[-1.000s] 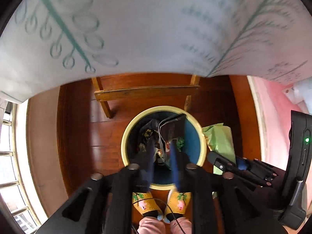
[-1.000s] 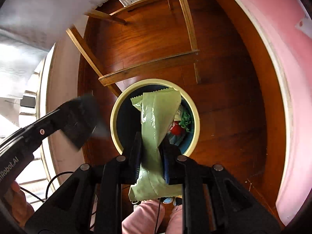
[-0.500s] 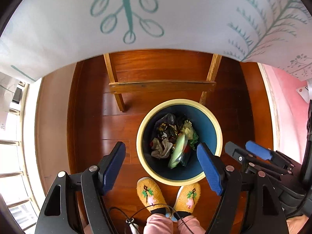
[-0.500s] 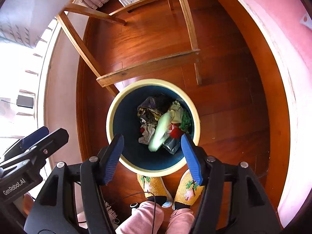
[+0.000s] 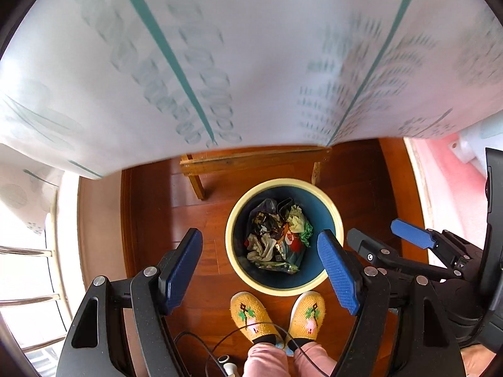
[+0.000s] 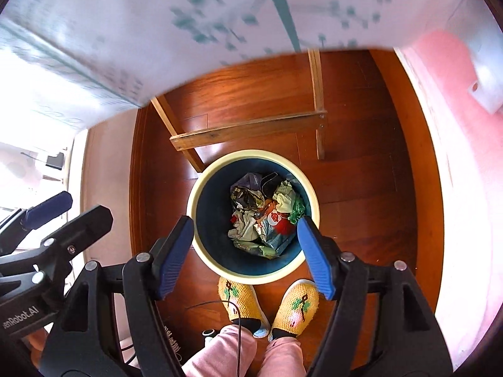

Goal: Collect trash

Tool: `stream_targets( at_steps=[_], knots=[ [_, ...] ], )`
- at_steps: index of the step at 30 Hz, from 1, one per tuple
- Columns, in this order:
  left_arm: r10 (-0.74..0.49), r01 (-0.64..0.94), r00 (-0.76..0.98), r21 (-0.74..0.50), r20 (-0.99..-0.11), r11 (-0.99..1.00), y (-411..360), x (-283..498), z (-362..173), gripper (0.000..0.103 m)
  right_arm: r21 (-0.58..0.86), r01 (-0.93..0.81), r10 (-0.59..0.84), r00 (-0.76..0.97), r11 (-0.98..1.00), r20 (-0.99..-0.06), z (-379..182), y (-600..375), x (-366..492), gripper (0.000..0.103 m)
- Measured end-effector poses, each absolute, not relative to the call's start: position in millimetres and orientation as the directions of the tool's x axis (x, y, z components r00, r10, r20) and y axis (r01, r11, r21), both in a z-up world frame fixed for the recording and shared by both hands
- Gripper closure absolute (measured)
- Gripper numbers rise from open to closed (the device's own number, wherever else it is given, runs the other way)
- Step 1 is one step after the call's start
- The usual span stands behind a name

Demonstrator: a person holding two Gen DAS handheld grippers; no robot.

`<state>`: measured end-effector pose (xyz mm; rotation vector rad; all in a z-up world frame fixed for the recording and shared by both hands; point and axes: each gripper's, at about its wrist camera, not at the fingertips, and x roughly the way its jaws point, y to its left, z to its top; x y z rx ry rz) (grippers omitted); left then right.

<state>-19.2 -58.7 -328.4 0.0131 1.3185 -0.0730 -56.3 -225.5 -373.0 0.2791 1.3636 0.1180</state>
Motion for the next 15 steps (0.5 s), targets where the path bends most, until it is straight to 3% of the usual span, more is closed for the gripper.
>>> stream_targets(
  at_steps=[15],
  knots=[
    [-0.009,0.047,0.294,0.005,-0.956,0.999,-32.1,-23.2,-194.8,0.023,0.232,-0.005,0.224,0.28,0.973,-0.934,-235.1,-204.9,-55.6,0.028]
  ],
)
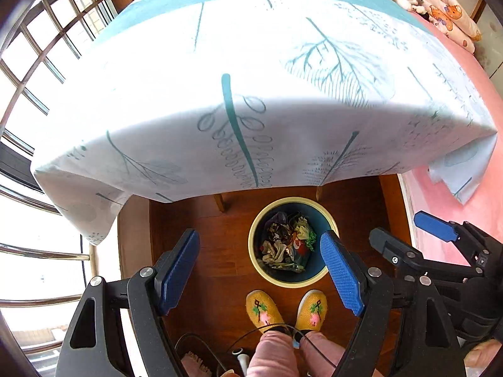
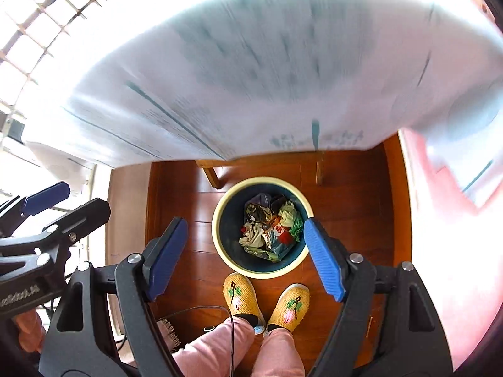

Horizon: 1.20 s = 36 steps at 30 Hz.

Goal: Collect trash

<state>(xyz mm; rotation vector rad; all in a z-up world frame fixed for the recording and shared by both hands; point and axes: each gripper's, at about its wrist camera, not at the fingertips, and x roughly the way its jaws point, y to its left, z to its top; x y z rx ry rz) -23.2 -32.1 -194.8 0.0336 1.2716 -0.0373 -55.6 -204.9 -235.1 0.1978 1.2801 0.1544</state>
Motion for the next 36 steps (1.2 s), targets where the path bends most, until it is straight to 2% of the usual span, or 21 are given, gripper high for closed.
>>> stream_targets(
  at_steps=[11,18,28,36],
  knots=[
    [0.032,0.037,0.376,0.05,-0.926,0.998,-22.4,-21.3,-84.0,0.023,0.214,-0.058,0.221,0.353,0.975,-0.909,-112.0,-198.1,-63.4,0.026],
    [0.023,0.015,0.462,0.034,-0.886,0.999,-14.0,-19.9,-8.6,0.023,0.225,-0.061,0.229,0.429,0.972,-0.874,-31.7,-197.1,-60.6,0.026],
    [0.038,-0.013,0.545,0.037,-0.838,0.999,-18.5,-34.5,37.4,0.023,0.197,-0.003,0.163,0.573,0.98,-0.803,57.3,-199.3,-69.2,0.026],
    [0.019,0.005,0.566,0.026,-0.824,1.0,-19.2,-34.3,44.9,0.023,0.169,-0.016,0.145,0.603,0.985,-0.784,69.3,-190.8,-72.8,0.025]
  ],
)
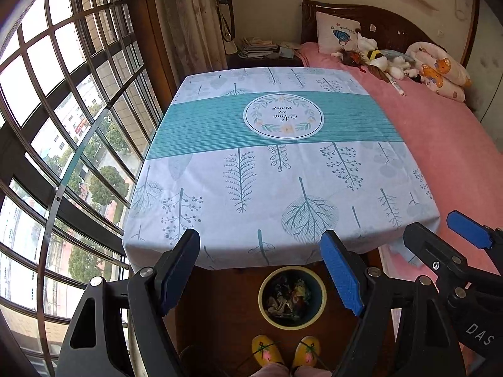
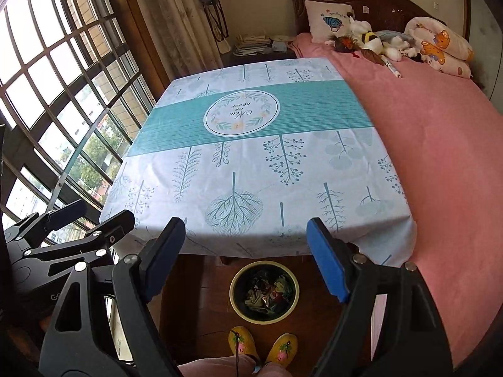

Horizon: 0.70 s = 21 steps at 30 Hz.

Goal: Collect trash

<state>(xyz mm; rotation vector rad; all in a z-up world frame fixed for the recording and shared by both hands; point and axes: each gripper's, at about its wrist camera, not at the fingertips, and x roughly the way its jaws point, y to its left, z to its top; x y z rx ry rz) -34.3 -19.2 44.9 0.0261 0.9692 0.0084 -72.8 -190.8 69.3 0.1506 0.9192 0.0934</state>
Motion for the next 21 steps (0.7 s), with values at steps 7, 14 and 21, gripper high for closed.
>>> stream_targets(
  at_steps=[7,14,21],
  knots=[
    [0.017,0.008,0.572,0.027,-0.82,1.0,-15.6,-27.1,43.8,0.023,0.167,-0.023,0.146,0.605,0.986,-0.782,64.2,-188.6,-66.7,0.025],
    [0.023,0.009,0.576,0.034,-0.817,0.999,-13.5,-16.8,42.5,0.023,0.167,-0.023,0.147,0.605,0.986,-0.783,59.1,-184.6,-55.1,0.025],
    [0.025,0.009,0.575,0.037,-0.818,0.999,-13.9,-11.6,41.3,0.023,0.171,-0.023,0.15,0.604,0.985,-0.783,58.0,-184.1,-50.7,0.025]
  ],
)
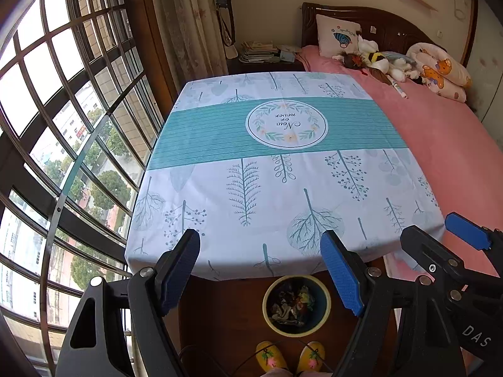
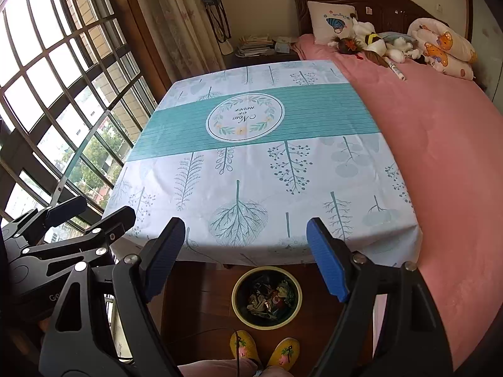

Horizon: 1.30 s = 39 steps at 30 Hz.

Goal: Collect trash

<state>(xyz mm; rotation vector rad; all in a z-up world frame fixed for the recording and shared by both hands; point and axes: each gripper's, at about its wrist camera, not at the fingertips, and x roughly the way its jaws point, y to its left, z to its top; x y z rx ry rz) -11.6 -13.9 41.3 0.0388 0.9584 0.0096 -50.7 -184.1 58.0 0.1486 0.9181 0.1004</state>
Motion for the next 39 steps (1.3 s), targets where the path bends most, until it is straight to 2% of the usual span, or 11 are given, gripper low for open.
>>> stream_targets(
  at_steps=[39],
  knots=[
    [0.056,-0.037,0.559,0.043,-0.828,0.998,-13.2,12.9,33.7,0.023,0.188,-0.041,0.176,0.589,0.981,-0.789,43.7,-172.7,-18.9,0.025]
  ],
)
